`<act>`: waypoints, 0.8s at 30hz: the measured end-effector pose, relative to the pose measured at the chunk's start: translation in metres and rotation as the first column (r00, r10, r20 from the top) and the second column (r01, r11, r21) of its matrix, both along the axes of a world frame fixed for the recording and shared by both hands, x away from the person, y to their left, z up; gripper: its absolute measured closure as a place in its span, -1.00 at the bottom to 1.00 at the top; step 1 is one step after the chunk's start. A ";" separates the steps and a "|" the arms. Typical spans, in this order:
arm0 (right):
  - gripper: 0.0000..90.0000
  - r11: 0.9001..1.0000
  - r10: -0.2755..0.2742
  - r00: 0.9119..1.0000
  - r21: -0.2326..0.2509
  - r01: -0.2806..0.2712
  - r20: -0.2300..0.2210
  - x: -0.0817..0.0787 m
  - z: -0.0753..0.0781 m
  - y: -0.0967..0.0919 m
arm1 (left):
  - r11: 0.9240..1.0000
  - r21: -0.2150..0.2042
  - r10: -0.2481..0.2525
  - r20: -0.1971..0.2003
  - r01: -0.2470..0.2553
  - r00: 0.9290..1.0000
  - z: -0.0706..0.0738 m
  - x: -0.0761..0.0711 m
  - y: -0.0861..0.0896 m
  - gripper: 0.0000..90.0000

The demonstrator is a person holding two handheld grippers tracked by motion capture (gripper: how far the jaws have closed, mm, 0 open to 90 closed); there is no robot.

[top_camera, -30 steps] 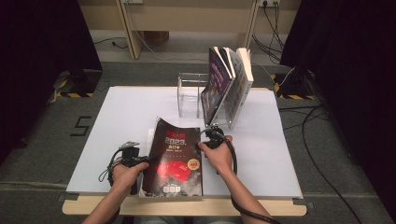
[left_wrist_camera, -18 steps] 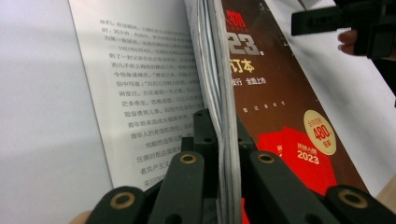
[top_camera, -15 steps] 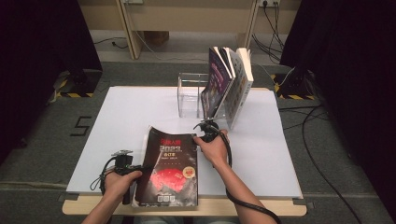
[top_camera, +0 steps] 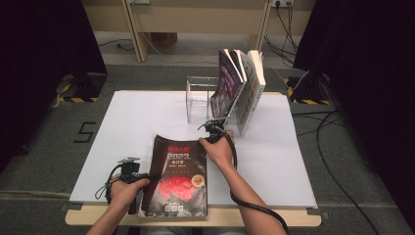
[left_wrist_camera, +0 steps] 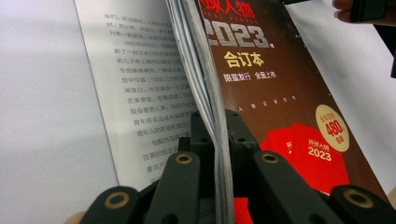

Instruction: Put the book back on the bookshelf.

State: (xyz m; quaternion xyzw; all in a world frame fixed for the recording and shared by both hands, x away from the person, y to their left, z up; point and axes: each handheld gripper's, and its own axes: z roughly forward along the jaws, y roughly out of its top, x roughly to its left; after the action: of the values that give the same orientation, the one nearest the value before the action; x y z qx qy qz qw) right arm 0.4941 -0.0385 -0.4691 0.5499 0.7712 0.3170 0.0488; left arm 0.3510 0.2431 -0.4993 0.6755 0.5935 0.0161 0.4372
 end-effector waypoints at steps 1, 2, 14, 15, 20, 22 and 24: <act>0.26 1.000 0.018 1.000 -0.005 -0.018 0.015 0.002 -0.001 0.000 | 1.000 -0.001 0.001 0.000 -0.001 1.000 0.000 0.000 0.000 0.86; 0.26 1.000 0.014 1.000 -0.002 -0.014 0.011 0.002 -0.002 0.001 | 1.000 -0.002 0.001 0.000 -0.001 1.000 0.000 0.000 0.000 0.86; 0.24 1.000 0.021 1.000 -0.004 -0.021 0.011 0.007 -0.005 0.003 | 1.000 -0.010 0.003 -0.003 -0.003 1.000 -0.001 0.000 0.001 0.86; 0.24 1.000 0.023 1.000 -0.003 -0.023 0.012 0.007 -0.005 0.003 | 1.000 -0.011 0.004 -0.003 -0.004 1.000 -0.001 0.000 0.001 0.86; 0.31 1.000 0.026 1.000 0.016 -0.026 0.000 0.010 -0.005 0.000 | 1.000 -0.009 0.002 -0.002 -0.002 1.000 -0.001 0.000 0.001 0.86; 0.33 0.999 0.028 0.999 0.024 -0.029 0.021 0.012 -0.004 -0.002 | 1.000 -0.010 0.003 -0.002 -0.003 1.000 -0.001 0.000 0.001 0.86; 0.31 0.999 0.032 0.999 0.029 -0.033 0.033 0.015 -0.004 -0.002 | 1.000 -0.011 0.003 -0.001 -0.003 1.000 -0.001 0.000 0.001 0.86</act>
State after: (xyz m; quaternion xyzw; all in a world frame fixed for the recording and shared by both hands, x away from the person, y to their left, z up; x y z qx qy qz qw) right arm 0.5088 -0.0404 -0.4730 0.5328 0.7743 0.3380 0.0482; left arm 0.3509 0.2442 -0.5003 0.6722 0.5949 0.0132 0.4405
